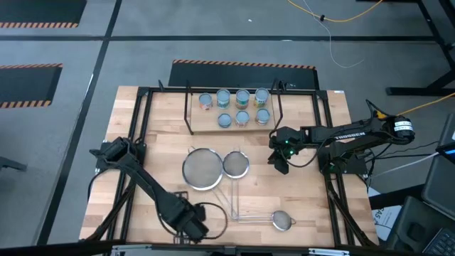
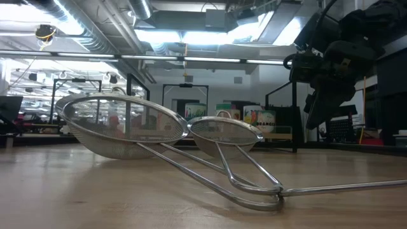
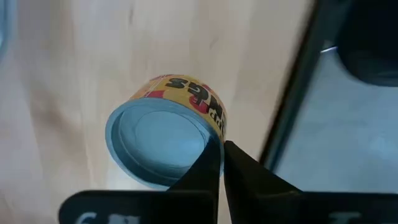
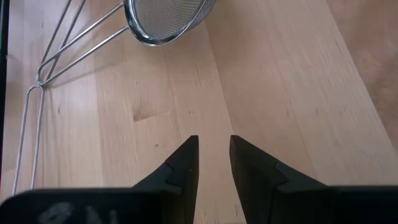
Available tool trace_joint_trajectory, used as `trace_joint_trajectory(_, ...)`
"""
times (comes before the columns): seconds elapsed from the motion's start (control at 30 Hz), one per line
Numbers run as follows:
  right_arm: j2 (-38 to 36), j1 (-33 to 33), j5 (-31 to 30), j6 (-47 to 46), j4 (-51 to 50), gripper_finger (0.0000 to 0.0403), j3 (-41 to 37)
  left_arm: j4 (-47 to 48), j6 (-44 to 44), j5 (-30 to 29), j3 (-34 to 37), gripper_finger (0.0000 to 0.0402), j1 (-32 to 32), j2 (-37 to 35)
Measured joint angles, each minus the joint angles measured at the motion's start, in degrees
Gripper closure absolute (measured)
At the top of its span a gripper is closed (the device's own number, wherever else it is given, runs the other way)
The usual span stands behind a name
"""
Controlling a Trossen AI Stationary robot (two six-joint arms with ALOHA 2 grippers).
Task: Pick and place cans onto a shelf
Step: Put the canned pineapple rings on the shelf
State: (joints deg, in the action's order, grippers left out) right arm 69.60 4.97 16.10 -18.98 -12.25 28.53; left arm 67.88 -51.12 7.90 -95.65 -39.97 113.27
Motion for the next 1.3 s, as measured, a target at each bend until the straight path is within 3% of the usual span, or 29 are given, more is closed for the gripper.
trace_joint_trajectory(0.27,0.0,0.0,-0.02,0.0,0.02,0.0308,0.0,7.37,21.09,-8.91,-14.87,0.04,8.81,0.0)
trace_joint_trajectory(0.5,0.0,-0.02,-0.02,0.0,0.02,0.0308,0.0,12.5,43.55,-13.53,-19.98,0.0401,21.24,-0.07)
trace_joint_trajectory(0.73,0.0,0.0,-0.02,0.0,0.02,0.0308,0.0,14.69,59.88,-18.79,-19.46,0.0401,35.47,-0.04)
trace_joint_trajectory(0.93,0.0,0.0,-0.04,0.0,0.1,0.0308,0.0,14.67,64.04,-20.22,-15.25,0.0401,46.51,-0.05)
trace_joint_trajectory(1.3,0.0,-0.02,-0.06,0.0,0.28,0.0308,0.0,6.31,72.55,-19.84,-0.66,0.0401,56.52,-0.04)
